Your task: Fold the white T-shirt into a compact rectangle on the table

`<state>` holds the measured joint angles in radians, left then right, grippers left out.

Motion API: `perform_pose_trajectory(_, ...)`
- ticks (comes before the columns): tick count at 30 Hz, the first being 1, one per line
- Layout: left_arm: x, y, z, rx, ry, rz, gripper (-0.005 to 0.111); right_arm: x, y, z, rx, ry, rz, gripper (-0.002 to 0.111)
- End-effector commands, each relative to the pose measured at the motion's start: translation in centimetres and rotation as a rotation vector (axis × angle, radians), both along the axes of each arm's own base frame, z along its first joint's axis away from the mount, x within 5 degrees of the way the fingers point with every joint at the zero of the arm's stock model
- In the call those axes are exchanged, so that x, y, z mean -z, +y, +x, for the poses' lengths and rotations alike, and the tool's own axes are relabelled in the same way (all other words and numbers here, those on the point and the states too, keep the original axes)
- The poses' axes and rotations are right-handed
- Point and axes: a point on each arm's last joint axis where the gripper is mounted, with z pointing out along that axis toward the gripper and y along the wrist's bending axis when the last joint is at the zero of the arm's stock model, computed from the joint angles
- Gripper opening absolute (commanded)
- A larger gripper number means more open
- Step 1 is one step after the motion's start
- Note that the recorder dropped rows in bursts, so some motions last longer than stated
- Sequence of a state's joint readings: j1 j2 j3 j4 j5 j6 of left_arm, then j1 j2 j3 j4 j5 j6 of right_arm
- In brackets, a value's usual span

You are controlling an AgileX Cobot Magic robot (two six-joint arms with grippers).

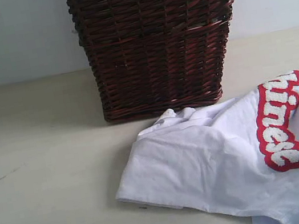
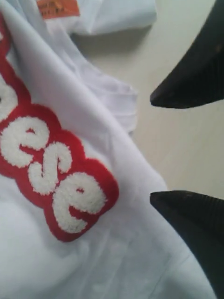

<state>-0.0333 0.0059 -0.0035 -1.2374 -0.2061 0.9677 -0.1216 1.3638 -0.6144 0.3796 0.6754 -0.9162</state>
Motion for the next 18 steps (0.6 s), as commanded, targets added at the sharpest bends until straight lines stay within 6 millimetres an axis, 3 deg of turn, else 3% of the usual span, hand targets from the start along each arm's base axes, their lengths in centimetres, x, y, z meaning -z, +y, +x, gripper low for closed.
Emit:
perform_pose_trajectory(1, 0.1, 0.0, 0.0, 0.000, -0.001, 0.004, 0.000, 1.8, 0.4, 0.8, 0.023, 0.058, 0.098, 0.050)
perform_pose_trajectory(12, 0.1, 0.0, 0.0, 0.000, -0.001, 0.004, 0.000, 1.5, -0.5, 2.1, 0.071, -0.088, 0.003, 0.049)
perform_pose_trajectory(18, 0.1, 0.0, 0.0, 0.000, -0.001, 0.004, 0.000, 2.8, -1.9, 2.7, 0.160, -0.078, 0.000, 0.049)
